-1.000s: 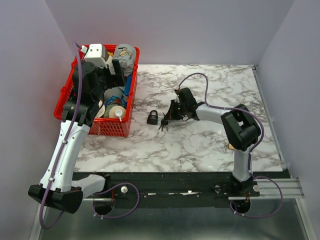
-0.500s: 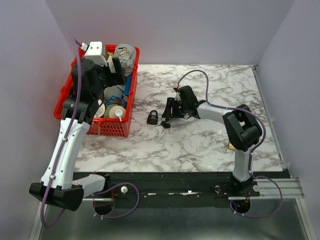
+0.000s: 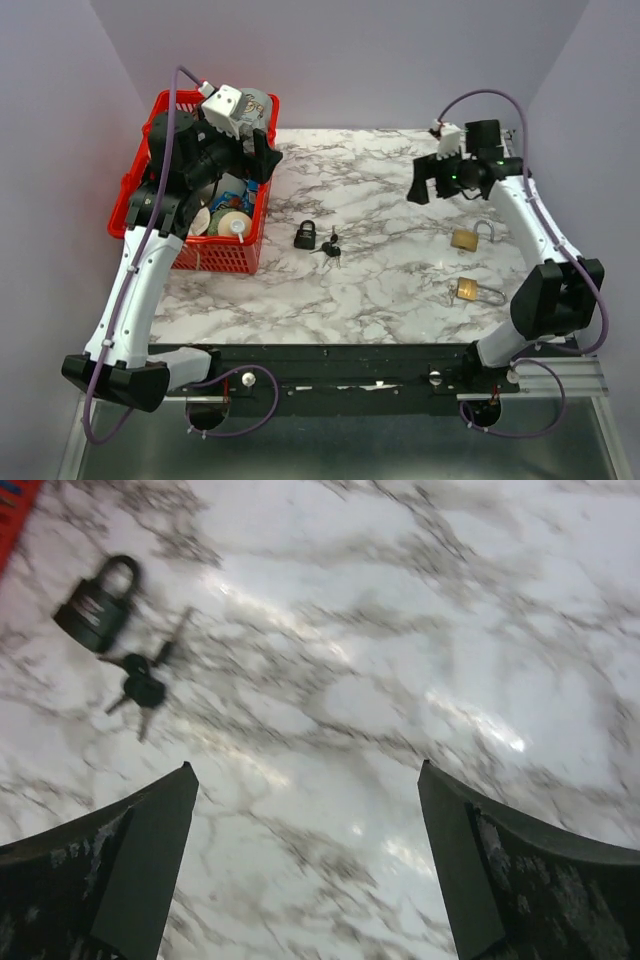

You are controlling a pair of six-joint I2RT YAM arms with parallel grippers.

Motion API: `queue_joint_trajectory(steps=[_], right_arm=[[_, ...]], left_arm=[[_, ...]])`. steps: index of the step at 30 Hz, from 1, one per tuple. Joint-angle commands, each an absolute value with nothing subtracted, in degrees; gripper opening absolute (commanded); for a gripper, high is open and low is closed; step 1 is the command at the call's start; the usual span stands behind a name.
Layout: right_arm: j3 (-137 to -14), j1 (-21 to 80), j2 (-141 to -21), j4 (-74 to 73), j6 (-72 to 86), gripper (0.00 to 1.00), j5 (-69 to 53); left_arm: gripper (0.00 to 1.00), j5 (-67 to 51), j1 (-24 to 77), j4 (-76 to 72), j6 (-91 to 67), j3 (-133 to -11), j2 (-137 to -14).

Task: Lock with the key
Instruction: Place the key at the center of the board, then pick up the lock from the center of the board.

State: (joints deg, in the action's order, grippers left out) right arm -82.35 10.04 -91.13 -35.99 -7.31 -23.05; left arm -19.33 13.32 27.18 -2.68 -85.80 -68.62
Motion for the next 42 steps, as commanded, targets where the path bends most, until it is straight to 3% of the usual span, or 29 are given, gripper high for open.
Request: queue_joint_trajectory(steps=[1, 5, 11, 17, 25, 36, 42], right_arm=[[-85.8, -1.2, -94.0, -56.8, -19.8, 1.00, -23.1], [-86.3, -9.0, -94.5, -58.1, -9.9, 1.00, -10.8], [-79.7, -9.3, -95.2, -52.0, 5.2, 1.00, 1.6], [-74.6, -10.2, -97.5, -53.6, 5.0, 1.00, -1.6], [-67.8, -10.2, -90.6, -59.3, -13.4, 1.00, -11.0], [-57.9, -10.2, -86.8, -52.7, -49.2, 1.00, -15.8], [-49.7, -10.1, -83.9, -47.4, -60.4, 1.00, -14.4]], left_arm=[[0.99, -26.3, 14.5, 28.6, -1.7, -89.7, -71.1], [0.99, -22.5, 14.7, 25.4, -5.9, -89.2, -71.9], [0.99, -20.0, 14.7, 25.2, -10.4, -89.9, -74.8], [0.99, -20.0, 14.7, 28.6, -8.8, -92.4, -75.5], [0.99, -20.6, 14.7, 28.5, -3.5, -88.8, -72.7], [0.99, -24.9, 14.7, 27.0, -2.5, -87.3, -72.6], [0.99, -24.8, 14.7, 27.5, -2.5, -87.7, -72.8]])
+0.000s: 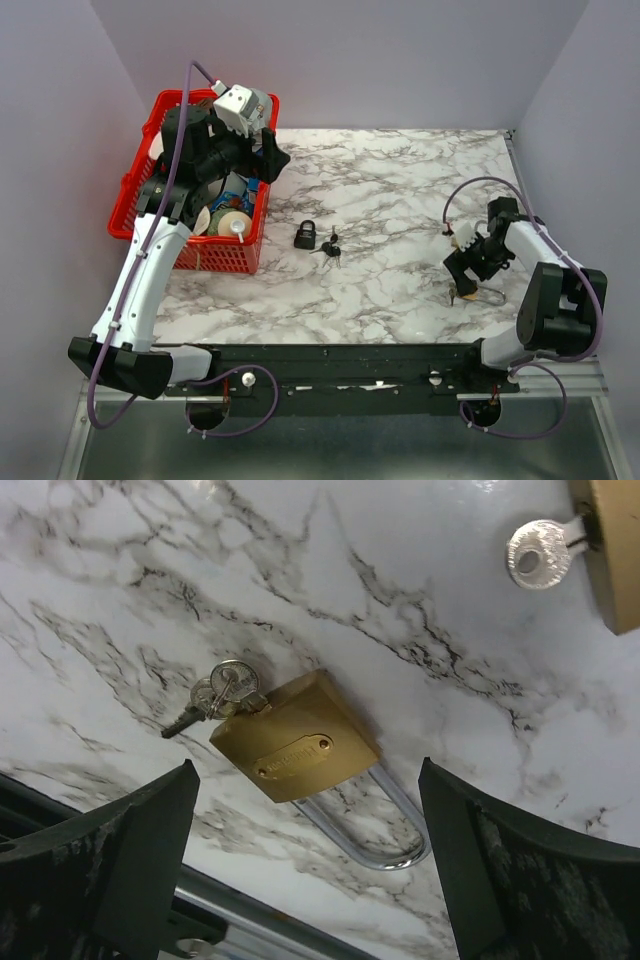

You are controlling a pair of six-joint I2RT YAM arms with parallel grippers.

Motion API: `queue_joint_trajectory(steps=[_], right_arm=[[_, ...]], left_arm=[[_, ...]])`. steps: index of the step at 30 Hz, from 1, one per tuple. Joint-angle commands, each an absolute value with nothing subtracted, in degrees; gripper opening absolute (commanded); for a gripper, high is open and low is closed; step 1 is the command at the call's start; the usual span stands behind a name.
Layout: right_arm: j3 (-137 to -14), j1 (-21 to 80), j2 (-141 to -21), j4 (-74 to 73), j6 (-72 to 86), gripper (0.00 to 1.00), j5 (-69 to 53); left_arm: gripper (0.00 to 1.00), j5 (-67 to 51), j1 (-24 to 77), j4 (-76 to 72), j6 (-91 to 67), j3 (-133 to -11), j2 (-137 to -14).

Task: Lock with the key
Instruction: Pick up the lock from the center of the board.

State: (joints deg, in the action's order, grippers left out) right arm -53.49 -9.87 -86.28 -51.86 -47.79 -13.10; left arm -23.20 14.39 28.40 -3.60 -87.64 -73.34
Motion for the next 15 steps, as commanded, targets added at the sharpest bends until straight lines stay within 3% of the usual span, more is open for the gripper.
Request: queue_joint_trajectory(steps=[1, 15], right_arm=[[-49.1, -10.0, -83.8, -47.3, -62.7, 1.00, -14.5], [-36.6, -8.3, -77.8, -35.8, -81.7, 0.99, -11.3]], left_arm=[[0.99, -24.8, 14.7, 27.6, -2.5, -87.7, -72.9], [0.99, -24.5, 14.7, 27.9, -3.1, -88.5, -75.1]])
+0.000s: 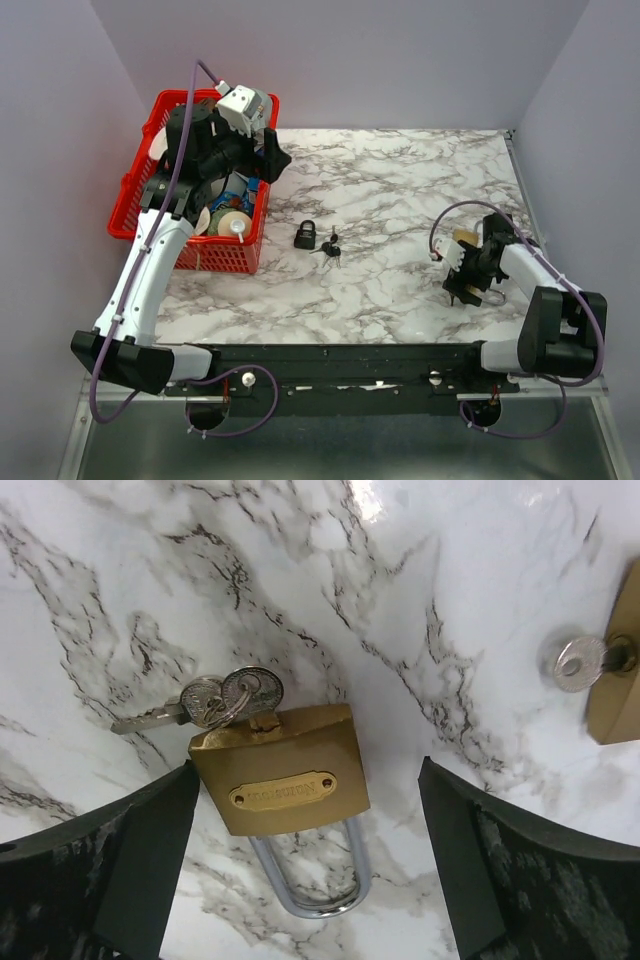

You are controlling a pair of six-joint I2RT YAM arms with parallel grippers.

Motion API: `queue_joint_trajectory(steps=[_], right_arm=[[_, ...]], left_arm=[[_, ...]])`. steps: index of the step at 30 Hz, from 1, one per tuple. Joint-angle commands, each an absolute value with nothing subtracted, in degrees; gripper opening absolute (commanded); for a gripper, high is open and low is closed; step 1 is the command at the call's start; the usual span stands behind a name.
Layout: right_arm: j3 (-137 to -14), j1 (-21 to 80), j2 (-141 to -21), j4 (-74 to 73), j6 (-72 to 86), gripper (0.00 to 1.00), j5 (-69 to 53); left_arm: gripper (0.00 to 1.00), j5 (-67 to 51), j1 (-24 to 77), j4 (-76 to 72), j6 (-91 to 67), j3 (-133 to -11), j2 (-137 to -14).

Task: Lock with the key
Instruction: Pick up the lock from the center of the board.

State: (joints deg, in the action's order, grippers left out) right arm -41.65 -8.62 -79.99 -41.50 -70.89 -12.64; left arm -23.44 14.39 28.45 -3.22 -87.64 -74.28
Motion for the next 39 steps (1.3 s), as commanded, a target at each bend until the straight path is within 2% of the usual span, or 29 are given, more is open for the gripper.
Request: queue_joint_trajectory(steps=[1, 3, 7, 13, 16, 17, 19, 20, 23, 30, 39], right_arm=[[-36.0, -8.3, -77.3, -36.0, -83.8, 0.99, -11.8], [-35.3, -8.3, -76.6, -37.2, -84.8, 0.97, -12.7], [-37.9, -8.2, -80.0, -40.4, -82.3, 0.81, -12.8], [-46.6, -8.2, -88.3, -46.7, -75.6, 0.74, -15.4], [-47.3, -8.1, -88.8, -45.4, -74.4, 0.67, -15.6], [-47.0, -8.2, -88.3, -45.2, -74.2, 0.57, -15.7], [-46.8, -8.1, -87.1, -45.2, -73.3, 0.44, -16.7], [-47.1, -8.1, -86.6, -45.5, -72.7, 0.30, -17.2], [-49.9, -8.1, -84.6, -48.1, -69.1, 0.01, -20.4], [-64.4, -8.1, -83.3, -58.5, -55.5, 0.01, -32.5], [-83.8, -8.0, -85.9, -61.1, -31.1, 0.01, -49.9]], left_arm=[[0.99, -24.6, 14.7, 27.8, -3.2, -88.4, -75.1], [0.99, -24.5, 14.7, 27.8, -3.3, -88.2, -75.1], [0.99, -25.0, 14.7, 27.6, -3.7, -88.5, -75.3], [0.99, -25.6, 14.7, 27.7, -4.1, -89.5, -75.9], [0.99, -25.2, 14.7, 27.7, -4.2, -89.7, -76.0], [0.99, -25.1, 14.7, 27.7, -4.1, -89.9, -76.1], [0.99, -24.9, 14.7, 27.4, -4.1, -90.0, -76.0], [0.99, -24.7, 14.7, 27.1, -4.2, -90.0, -76.0], [0.99, -25.0, 14.7, 26.5, -4.2, -90.0, -76.1], [0.99, -27.6, 14.8, 23.3, -5.3, -89.5, -76.5], [0.99, -30.0, 17.4, 19.1, -8.0, -87.0, -77.1]])
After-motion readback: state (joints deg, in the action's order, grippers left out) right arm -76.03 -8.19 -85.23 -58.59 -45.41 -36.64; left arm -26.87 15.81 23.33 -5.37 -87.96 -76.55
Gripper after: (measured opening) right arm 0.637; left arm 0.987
